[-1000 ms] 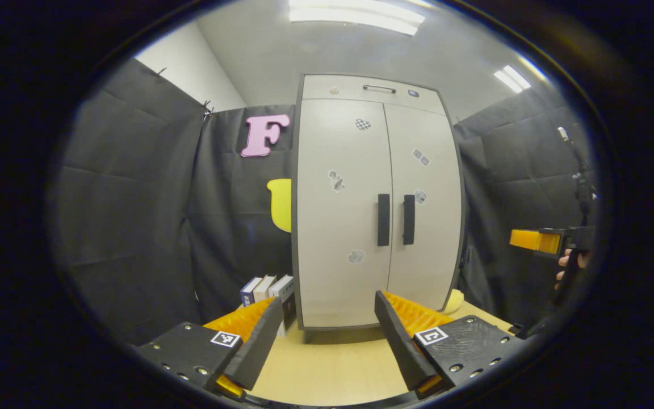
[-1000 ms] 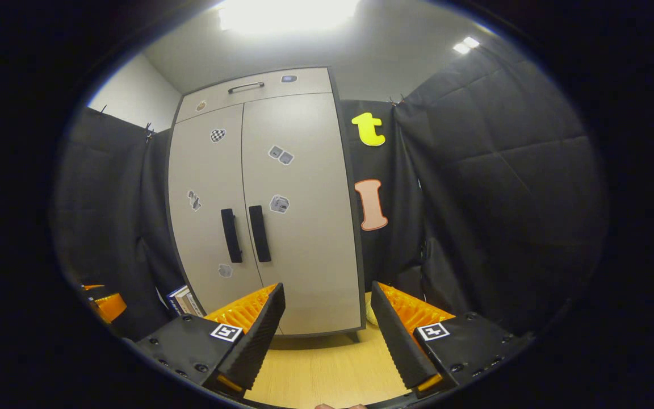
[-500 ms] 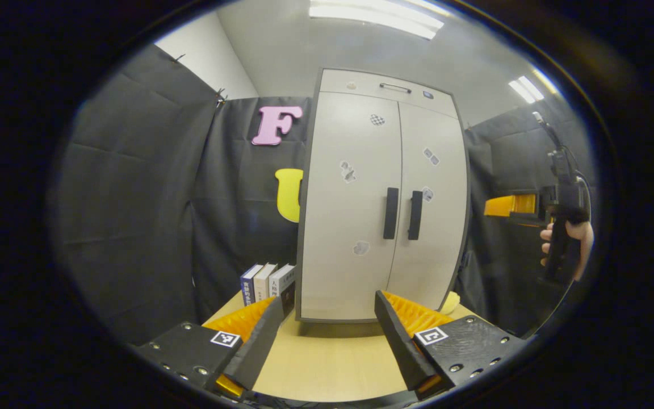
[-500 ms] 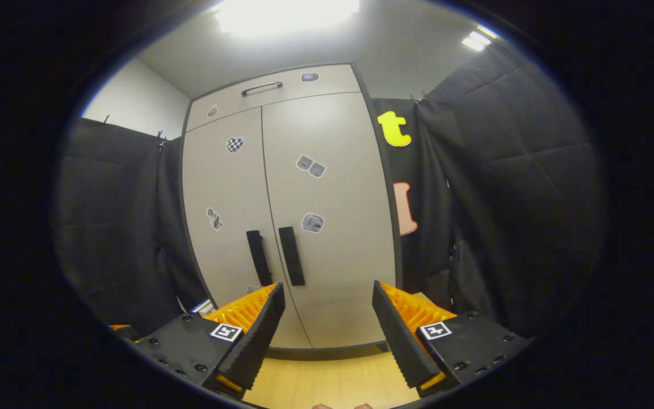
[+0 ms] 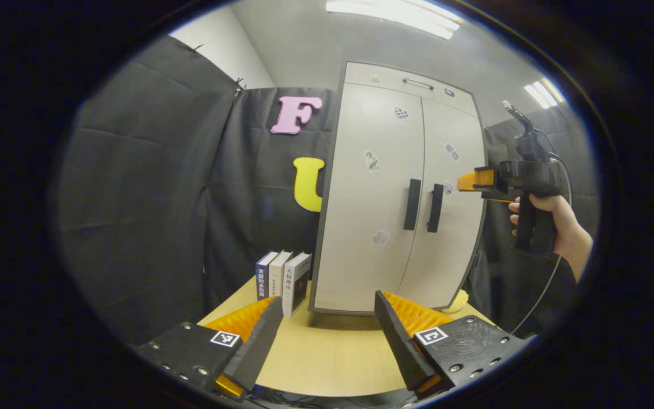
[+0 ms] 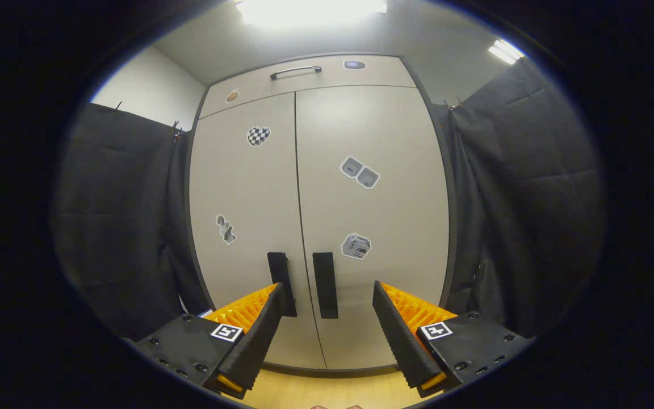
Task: Open the right door of the double-door shoe cabinet with the right hand, and open the left door with the left hand.
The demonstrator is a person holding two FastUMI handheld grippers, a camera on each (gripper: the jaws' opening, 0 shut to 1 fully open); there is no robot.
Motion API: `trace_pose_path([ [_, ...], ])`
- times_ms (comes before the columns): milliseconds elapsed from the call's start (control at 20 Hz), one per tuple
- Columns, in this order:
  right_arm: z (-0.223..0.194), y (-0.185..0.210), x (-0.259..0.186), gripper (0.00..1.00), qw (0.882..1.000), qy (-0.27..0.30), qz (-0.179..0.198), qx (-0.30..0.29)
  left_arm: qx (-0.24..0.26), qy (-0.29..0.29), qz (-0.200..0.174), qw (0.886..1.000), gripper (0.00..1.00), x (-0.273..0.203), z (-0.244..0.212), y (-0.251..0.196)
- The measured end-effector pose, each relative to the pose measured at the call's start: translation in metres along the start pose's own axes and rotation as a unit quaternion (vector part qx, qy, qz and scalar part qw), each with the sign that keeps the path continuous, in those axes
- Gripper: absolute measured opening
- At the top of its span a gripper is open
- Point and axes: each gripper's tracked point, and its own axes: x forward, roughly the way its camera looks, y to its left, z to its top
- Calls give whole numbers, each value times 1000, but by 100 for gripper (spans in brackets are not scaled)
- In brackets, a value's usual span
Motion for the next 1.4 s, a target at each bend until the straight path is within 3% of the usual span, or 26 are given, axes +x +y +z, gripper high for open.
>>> trace_pose_path([
  [350, -15, -8, 75, 98, 999, 28, -29, 15, -25, 19, 40, 999, 96, -5, -18, 33],
  [550, -21, -8, 101, 98, 998, 39, -31, 23, -39, 28, 55, 997, 95, -6, -24, 44],
  [600, -22, -8, 107, 92, 998, 43, -32, 22, -39, 29, 59, 997, 95, -6, -24, 46],
  [700, -29, -10, 117, 98, 998, 56, -36, 18, -36, 30, 64, 997, 96, -5, -23, 48],
  [800, -34, -8, 124, 95, 997, 63, -37, 12, -30, 30, 68, 997, 96, -6, -22, 47],
  [900, -31, -4, 125, 81, 998, 57, -35, 7, -24, 31, 68, 997, 96, -6, -23, 45],
  [1050, -34, 4, 126, 37, 998, 60, -29, -13, -19, 34, 65, 997, 95, -5, -22, 41],
  [1250, -34, 2, 125, 26, 999, 29, -27, 0, -13, 37, 59, 998, 96, -7, -25, 34],
  [1400, -32, 3, 123, 5, 1000, 19, -17, 12, -5, 42, 51, 998, 95, -14, -29, 23],
])
